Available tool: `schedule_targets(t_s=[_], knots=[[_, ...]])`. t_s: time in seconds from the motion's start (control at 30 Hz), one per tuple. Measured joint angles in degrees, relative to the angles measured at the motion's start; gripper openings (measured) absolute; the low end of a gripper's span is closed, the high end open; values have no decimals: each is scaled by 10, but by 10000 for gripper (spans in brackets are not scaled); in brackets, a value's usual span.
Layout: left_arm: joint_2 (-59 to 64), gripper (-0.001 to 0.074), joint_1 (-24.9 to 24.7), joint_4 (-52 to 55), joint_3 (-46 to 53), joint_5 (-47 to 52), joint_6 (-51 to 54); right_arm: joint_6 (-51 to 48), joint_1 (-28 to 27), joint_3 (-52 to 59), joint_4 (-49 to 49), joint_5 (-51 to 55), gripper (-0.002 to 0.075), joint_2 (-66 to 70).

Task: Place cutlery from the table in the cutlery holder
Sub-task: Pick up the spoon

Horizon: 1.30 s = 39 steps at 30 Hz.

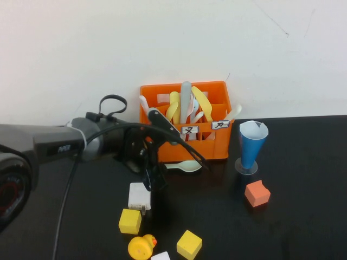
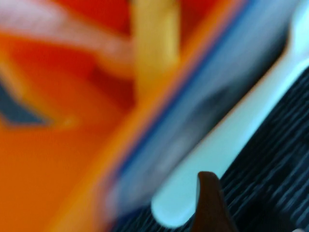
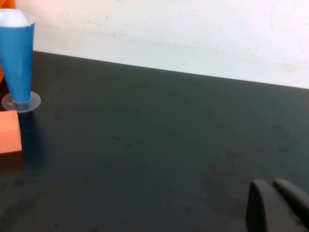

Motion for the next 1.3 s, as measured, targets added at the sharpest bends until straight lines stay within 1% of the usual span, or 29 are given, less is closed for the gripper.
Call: schedule_targets(t_s=[0.2,0.37,0.53,1.03,1.07,1.13,1.23,1.27,1.3], knots=[[1,391,-16,18,0,-28,24,0,0,0,0,0,-3,0],[12,391,-27,36,0,-70,26,0,0,0,0,0,-3,0],[32,391,-37,46,0,-88,26,0,0,0,0,0,-3,0],[61,388,-43,56,-5,-145,27,0,0,0,0,0,-3,0],[62,382,-43,56,-5,-145,25,0,0,0,0,0,-3,0],[63,339,-43,56,-6,-141,14,0,0,0,0,0,-3,0],[64,223,-43,58,-9,-121,-3,0,0,0,0,0,-3,0],[64,197,-43,58,-10,-113,-6,0,0,0,0,0,-3,0],[64,148,-43,58,-10,-105,-7,0,0,0,0,0,-3,0]])
